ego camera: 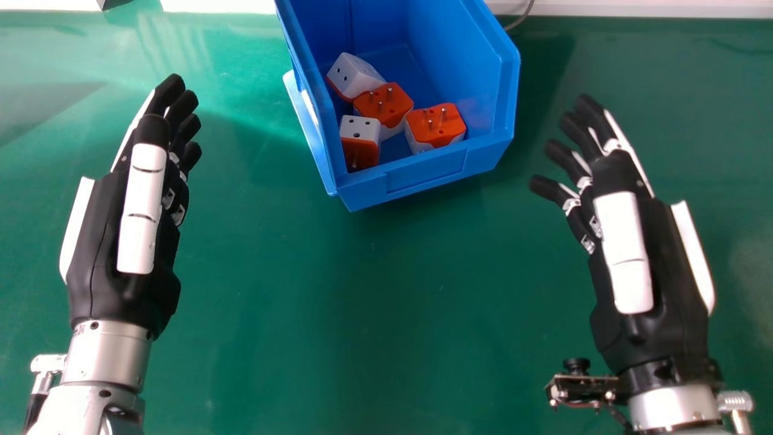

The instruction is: Pick all objects and put in blue box

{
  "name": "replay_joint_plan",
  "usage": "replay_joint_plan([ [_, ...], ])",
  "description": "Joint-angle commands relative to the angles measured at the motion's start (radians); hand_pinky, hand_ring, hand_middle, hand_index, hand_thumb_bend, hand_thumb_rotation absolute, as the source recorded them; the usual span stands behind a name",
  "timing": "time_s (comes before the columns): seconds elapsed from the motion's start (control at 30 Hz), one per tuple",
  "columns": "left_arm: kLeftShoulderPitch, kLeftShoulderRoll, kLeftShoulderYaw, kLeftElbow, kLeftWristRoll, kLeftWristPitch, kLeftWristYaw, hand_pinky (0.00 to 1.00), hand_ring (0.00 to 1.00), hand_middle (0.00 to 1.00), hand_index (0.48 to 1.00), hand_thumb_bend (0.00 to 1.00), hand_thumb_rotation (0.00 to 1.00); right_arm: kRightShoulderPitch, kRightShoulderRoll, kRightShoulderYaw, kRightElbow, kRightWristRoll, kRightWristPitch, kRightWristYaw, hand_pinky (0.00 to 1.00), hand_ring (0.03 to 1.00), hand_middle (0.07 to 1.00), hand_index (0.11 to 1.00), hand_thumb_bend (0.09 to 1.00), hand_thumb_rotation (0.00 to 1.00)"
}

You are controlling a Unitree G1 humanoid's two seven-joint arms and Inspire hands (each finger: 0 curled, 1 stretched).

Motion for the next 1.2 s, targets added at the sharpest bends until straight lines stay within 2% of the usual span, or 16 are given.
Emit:
replay_joint_plan([
  [0.0, 0.023, 0.012, 0.007, -0.059, -0.011, 0.011, 0.003, 0.98, 0.95, 0.94, 0.911, 0.62, 0.89, 0.009, 0.025, 0.007, -0.01, 0.02, -0.03, -0.003, 0.94, 0.96, 0.964, 0.961, 0.651, 0.96],
  [0.13, 0.051, 0.022, 0.018, -0.104, -0.013, 0.036, 0.007, 0.98, 0.96, 0.95, 0.924, 0.57, 0.92, 0.015, 0.041, 0.022, 0.003, 0.015, -0.042, 0.002, 0.97, 0.984, 0.986, 0.984, 0.701, 0.99],
  [0.23, 0.072, 0.017, 0.013, -0.157, -0.001, 0.064, 0.029, 0.96, 0.95, 0.95, 0.93, 0.53, 0.93, 0.012, 0.034, 0.012, 0.02, 0.022, -0.059, 0.019, 0.99, 0.992, 0.993, 0.992, 0.725, 0.99],
  [0.37, 0.095, 0.005, -0.009, -0.206, 0.02, 0.092, 0.057, 0.92, 0.93, 0.93, 0.914, 0.5, 0.93, 0.0, 0.015, -0.02, 0.042, 0.042, -0.074, 0.051, 1.0, 0.997, 0.997, 0.997, 0.716, 1.0],
  [0.47, 0.113, -0.013, -0.038, -0.231, 0.039, 0.102, 0.075, 0.93, 0.94, 0.94, 0.918, 0.49, 0.93, -0.015, -0.003, -0.059, 0.06, 0.065, -0.077, 0.079, 1.0, 0.998, 0.999, 0.998, 0.69, 1.0],
  [0.53, 0.125, -0.029, -0.056, -0.234, 0.052, 0.106, 0.092, 0.95, 0.95, 0.94, 0.924, 0.49, 0.93, -0.027, -0.019, -0.084, 0.075, 0.073, -0.08, 0.095, 1.0, 0.999, 0.999, 0.999, 0.672, 1.0],
  [0.6, 0.135, -0.043, -0.067, -0.225, 0.059, 0.109, 0.106, 0.96, 0.96, 0.95, 0.932, 0.48, 0.93, -0.041, -0.031, -0.106, 0.091, 0.087, -0.079, 0.112, 1.0, 0.999, 0.999, 0.999, 0.653, 1.0],
  [0.67, 0.145, -0.051, -0.073, -0.204, 0.064, 0.099, 0.106, 0.97, 0.97, 0.96, 0.951, 0.49, 0.93, -0.058, -0.041, -0.129, 0.112, 0.098, -0.078, 0.127, 1.0, 1.0, 1.0, 1.0, 0.625, 1.0],
  [0.73, 0.148, -0.054, -0.068, -0.169, 0.066, 0.07, 0.099, 0.98, 0.98, 0.97, 0.96, 0.5, 0.92, -0.073, -0.047, -0.146, 0.125, 0.098, -0.075, 0.132, 1.0, 1.0, 1.0, 1.0, 0.617, 1.0],
  [0.8, 0.141, -0.057, -0.054, -0.123, 0.062, 0.038, 0.095, 0.98, 0.98, 0.98, 0.968, 0.5, 0.92, -0.088, -0.045, -0.157, 0.137, 0.087, -0.076, 0.126, 1.0, 1.0, 1.0, 1.0, 0.612, 1.0],
  [0.9, 0.129, -0.053, -0.037, -0.059, 0.05, -0.002, 0.077, 0.99, 0.99, 0.98, 0.977, 0.5, 0.92, -0.105, -0.043, -0.165, 0.156, 0.07, -0.091, 0.123, 1.0, 1.0, 1.0, 1.0, 0.588, 1.0],
  [0.97, 0.125, -0.056, -0.028, -0.027, 0.038, -0.015, 0.067, 0.99, 0.99, 0.99, 0.985, 0.51, 0.92, -0.108, -0.04, -0.166, 0.15, 0.063, -0.083, 0.119, 1.0, 1.0, 1.0, 1.0, 0.576, 1.0],
  [1.03, 0.119, -0.056, -0.022, 0.011, 0.027, -0.047, 0.045, 1.0, 1.0, 0.99, 0.985, 0.53, 0.9, -0.104, -0.038, -0.166, 0.137, 0.057, -0.076, 0.115, 1.0, 1.0, 1.0, 1.0, 0.561, 1.0],
  [1.1, 0.114, -0.054, -0.019, 0.045, 0.027, -0.079, 0.03, 1.0, 1.0, 0.99, 0.985, 0.54, 0.89, -0.1, -0.039, -0.167, 0.129, 0.048, -0.077, 0.11, 1.0, 1.0, 1.0, 1.0, 0.551, 1.0],
  [1.17, 0.112, -0.052, -0.019, 0.06, 0.028, -0.092, 0.024, 1.0, 1.0, 0.99, 0.985, 0.54, 0.89, -0.093, -0.04, -0.169, 0.119, 0.045, -0.073, 0.105, 1.0, 1.0, 1.0, 1.0, 0.541, 1.0],
])
